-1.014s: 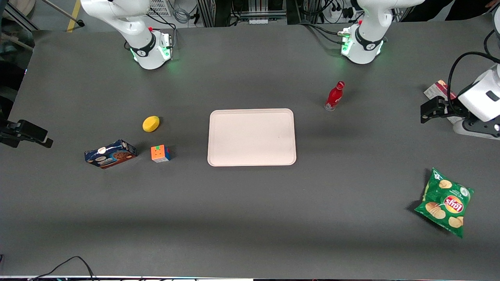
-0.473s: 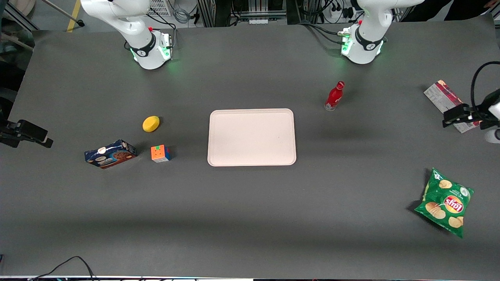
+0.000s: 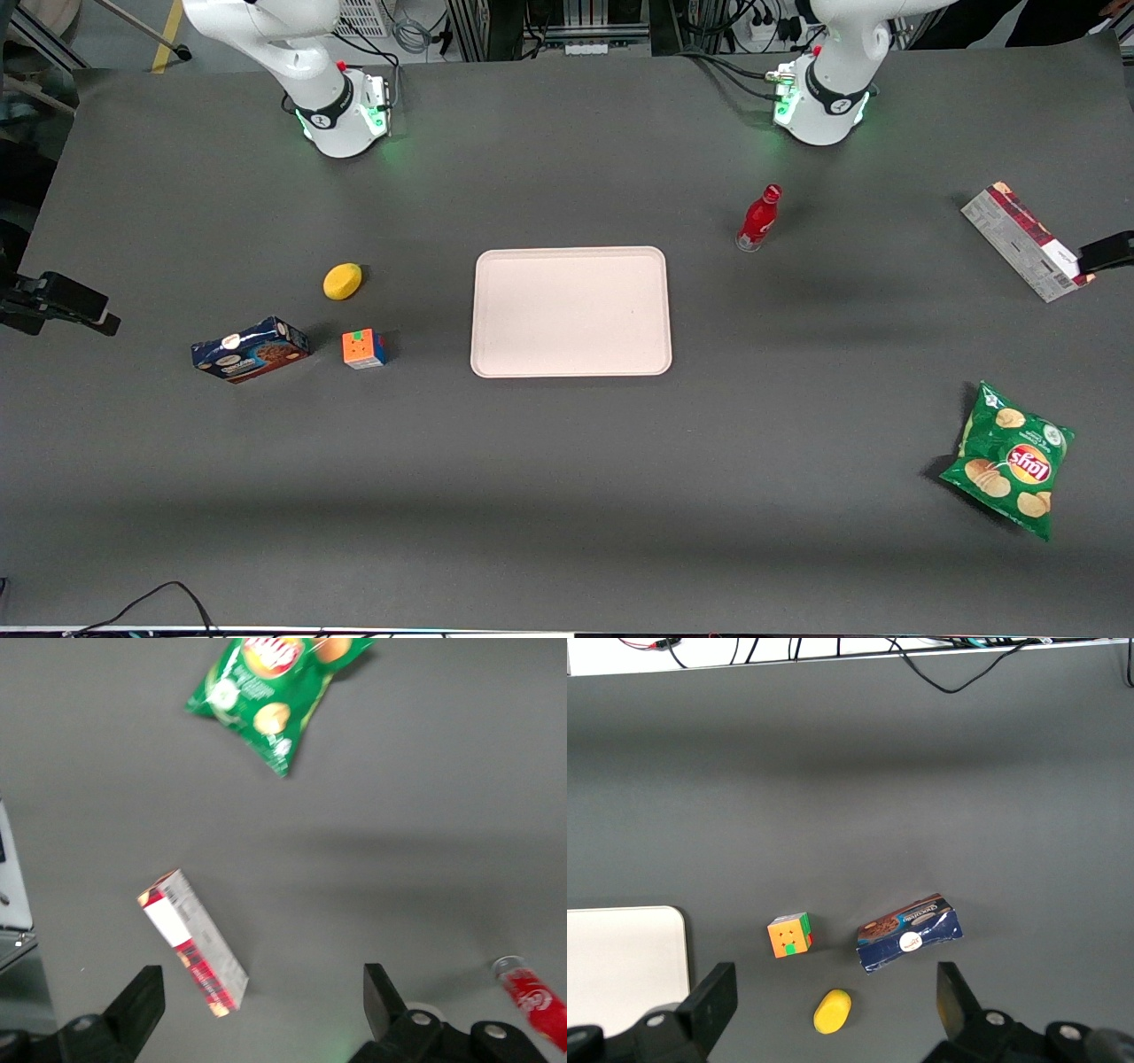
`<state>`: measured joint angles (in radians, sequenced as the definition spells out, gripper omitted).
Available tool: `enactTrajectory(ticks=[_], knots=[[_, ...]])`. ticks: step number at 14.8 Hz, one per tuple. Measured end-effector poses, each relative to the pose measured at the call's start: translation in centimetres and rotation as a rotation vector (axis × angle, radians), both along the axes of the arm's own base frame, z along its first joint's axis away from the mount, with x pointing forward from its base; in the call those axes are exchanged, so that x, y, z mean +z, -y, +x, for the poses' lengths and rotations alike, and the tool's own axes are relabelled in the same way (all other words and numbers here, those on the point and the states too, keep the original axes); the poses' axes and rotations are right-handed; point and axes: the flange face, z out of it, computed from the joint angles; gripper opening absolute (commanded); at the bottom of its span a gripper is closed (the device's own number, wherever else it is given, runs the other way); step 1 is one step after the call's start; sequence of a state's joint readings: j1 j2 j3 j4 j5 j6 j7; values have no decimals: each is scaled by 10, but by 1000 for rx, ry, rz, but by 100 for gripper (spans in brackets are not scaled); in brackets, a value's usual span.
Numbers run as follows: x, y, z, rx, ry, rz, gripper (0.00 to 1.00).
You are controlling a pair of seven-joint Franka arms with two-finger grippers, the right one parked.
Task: Place red cookie box on tray
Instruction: 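Close the left gripper on the end of the cookie box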
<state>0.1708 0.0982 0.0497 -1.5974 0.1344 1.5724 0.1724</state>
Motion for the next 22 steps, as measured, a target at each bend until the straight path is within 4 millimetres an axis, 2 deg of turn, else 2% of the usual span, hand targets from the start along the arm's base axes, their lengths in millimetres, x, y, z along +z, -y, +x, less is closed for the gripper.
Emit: enactTrajectory(ticks=[5, 8, 10, 14, 19, 22], knots=[[-20, -105, -40, 51, -65, -10, 100], [-46, -140, -65, 93, -79, -1, 100], [-79, -150, -86, 102, -45, -5, 100], [-151, -155, -146, 135, -5, -44, 100], [-213, -158, -187, 167, 87, -40, 100], [-238, -168, -210, 191, 127, -26, 100]])
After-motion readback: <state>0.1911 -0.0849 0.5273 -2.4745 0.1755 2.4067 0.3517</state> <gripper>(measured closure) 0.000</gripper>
